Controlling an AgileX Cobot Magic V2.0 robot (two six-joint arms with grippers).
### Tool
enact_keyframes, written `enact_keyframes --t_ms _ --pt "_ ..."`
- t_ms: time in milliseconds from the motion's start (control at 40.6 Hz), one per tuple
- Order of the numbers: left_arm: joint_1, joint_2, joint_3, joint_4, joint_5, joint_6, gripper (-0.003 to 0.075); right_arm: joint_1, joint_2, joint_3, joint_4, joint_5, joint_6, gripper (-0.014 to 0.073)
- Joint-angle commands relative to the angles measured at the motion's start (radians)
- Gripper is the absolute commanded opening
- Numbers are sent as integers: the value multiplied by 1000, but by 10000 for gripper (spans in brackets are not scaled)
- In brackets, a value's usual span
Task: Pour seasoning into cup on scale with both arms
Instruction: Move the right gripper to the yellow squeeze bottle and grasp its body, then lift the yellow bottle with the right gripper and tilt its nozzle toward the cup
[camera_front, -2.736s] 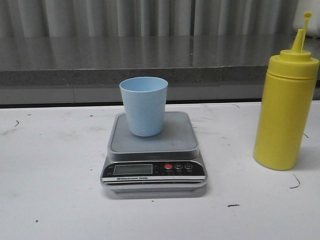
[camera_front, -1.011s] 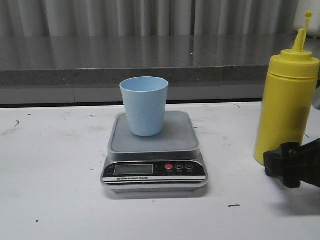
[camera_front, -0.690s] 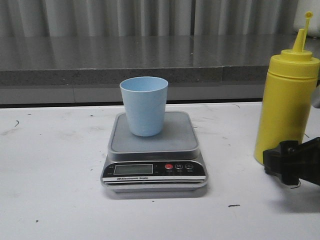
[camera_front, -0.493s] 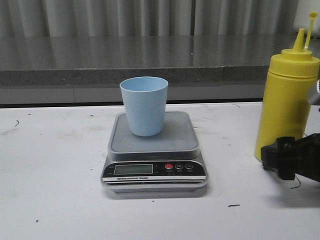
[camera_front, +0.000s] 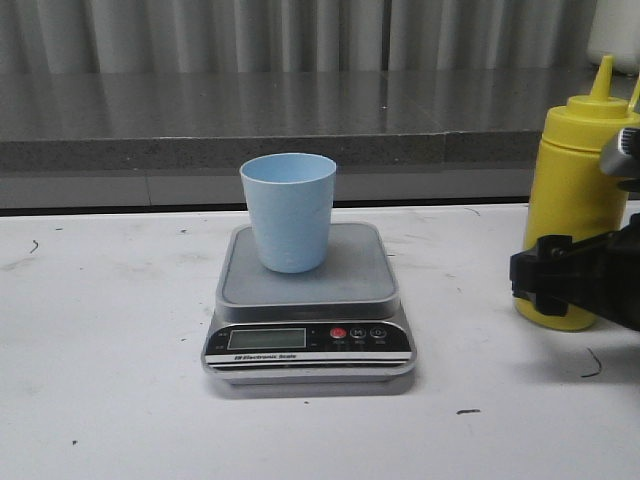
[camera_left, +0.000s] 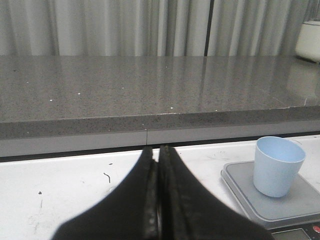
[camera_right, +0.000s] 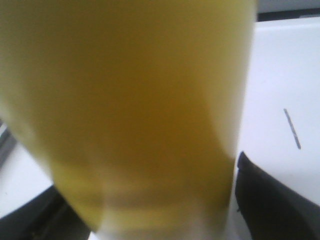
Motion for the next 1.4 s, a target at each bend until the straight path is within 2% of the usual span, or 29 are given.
enact_keyframes --t_ms 0,764,838,1109,1232,1380 --pt "3 12 -24 -11 -82 -10 -20 -3 -30 -39 12 -143 -3 594" --pt "3 12 -24 -11 -82 -10 -20 -4 -28 -76 17 -117 -5 587" --pt "3 12 -24 -11 -82 -10 -20 -4 -28 -74 17 -117 -13 541" --pt "3 12 -24 -11 -82 -10 -20 -4 -28 -74 17 -145 -16 220" --pt "3 12 -24 -11 -82 -10 -20 -4 -28 -74 20 -145 -16 160" --pt "3 12 -24 -11 -82 -10 -20 -4 -28 -74 20 -145 -17 162"
